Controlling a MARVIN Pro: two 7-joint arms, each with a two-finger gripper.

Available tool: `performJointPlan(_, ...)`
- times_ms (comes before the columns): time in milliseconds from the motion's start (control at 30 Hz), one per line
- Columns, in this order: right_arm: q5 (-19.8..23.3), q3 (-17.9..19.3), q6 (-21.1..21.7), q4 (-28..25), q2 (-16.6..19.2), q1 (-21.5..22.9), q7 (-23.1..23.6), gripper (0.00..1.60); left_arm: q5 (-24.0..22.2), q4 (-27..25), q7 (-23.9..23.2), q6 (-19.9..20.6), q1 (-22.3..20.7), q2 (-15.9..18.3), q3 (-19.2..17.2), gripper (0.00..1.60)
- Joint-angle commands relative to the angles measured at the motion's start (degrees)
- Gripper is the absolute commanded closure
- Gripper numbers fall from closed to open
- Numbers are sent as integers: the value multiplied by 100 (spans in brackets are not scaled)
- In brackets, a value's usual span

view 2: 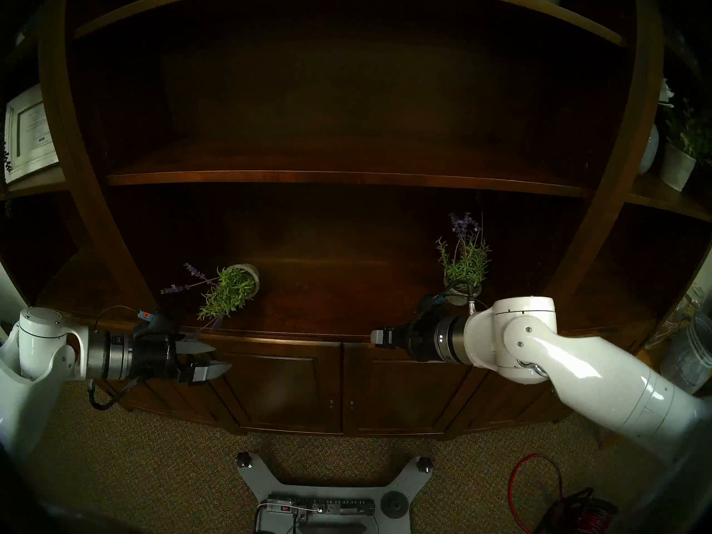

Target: Place the fake decorative plant upright

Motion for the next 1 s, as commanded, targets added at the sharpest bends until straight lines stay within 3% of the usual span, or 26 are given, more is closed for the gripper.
performJointPlan(0, -126, 169, 181, 280, -322, 512, 705, 0, -31, -73, -8, -27, -75, 2, -72, 0)
performJointPlan(333, -1279, 90, -43, 276, -440, 748, 1506, 0, -44, -90, -8, -28, -75, -12, -94, 0)
performJointPlan(533, -2146, -46, -273, 262, -200, 658, 2119, 0, -52, -100, -7, -28, -72, -23, -108, 0)
performJointPlan(767, -3337, -224, -914, 340, -7, 487, 2774, 0, -55, -110, -4, -25, -68, -38, -121, 0)
performJointPlan(967, -3827, -51, -1439, 426, -44, 239, 3193, 0, -55, -124, 0, -18, -63, -62, -138, 0)
